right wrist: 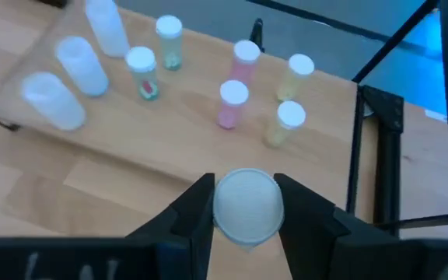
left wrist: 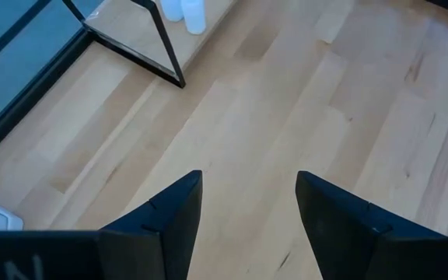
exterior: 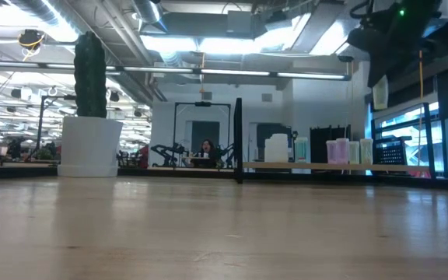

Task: Pick and place medicine bottles onto shelf by color
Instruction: Put the yellow pill bottle on the shelf aligned with the other yellow pill bottles

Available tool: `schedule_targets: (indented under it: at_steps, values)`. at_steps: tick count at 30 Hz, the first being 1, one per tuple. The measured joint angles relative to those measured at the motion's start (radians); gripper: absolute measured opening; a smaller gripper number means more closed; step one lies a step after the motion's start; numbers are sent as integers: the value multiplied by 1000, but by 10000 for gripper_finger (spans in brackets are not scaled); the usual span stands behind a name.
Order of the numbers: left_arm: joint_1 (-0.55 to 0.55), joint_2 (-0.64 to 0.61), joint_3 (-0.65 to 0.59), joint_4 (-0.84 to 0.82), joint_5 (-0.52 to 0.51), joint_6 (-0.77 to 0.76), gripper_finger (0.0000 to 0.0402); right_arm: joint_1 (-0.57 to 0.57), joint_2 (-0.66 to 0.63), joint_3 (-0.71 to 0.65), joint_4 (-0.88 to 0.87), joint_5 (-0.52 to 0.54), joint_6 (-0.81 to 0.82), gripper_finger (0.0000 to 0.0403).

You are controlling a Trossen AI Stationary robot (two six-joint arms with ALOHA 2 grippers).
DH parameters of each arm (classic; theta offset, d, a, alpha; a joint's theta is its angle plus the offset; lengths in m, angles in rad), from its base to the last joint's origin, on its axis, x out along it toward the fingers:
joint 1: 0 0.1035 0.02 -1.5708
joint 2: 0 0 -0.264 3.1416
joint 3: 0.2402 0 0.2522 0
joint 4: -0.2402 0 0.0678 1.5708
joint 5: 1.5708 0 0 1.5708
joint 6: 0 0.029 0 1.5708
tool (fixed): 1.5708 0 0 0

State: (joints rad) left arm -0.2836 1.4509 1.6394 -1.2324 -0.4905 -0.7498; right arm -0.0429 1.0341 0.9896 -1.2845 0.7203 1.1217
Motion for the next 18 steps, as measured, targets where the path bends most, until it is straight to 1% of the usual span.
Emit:
schedule_targets:
  at_steps: [3, 7, 11, 18]
  values:
    - [0, 0, 0, 0, 0, 0, 202, -9, -14, -72, 33, 4, 14, 124]
    - [0, 2, 0, 2, 0, 0, 202, -35, -32, -169, 121, -3, 88, 124]
    - [0, 2, 0, 5, 0, 0, 202, -58, -36, -235, 196, 38, 102, 124]
    - [0, 2, 0, 8, 0, 0, 202, -101, -36, -316, 286, 47, 106, 124]
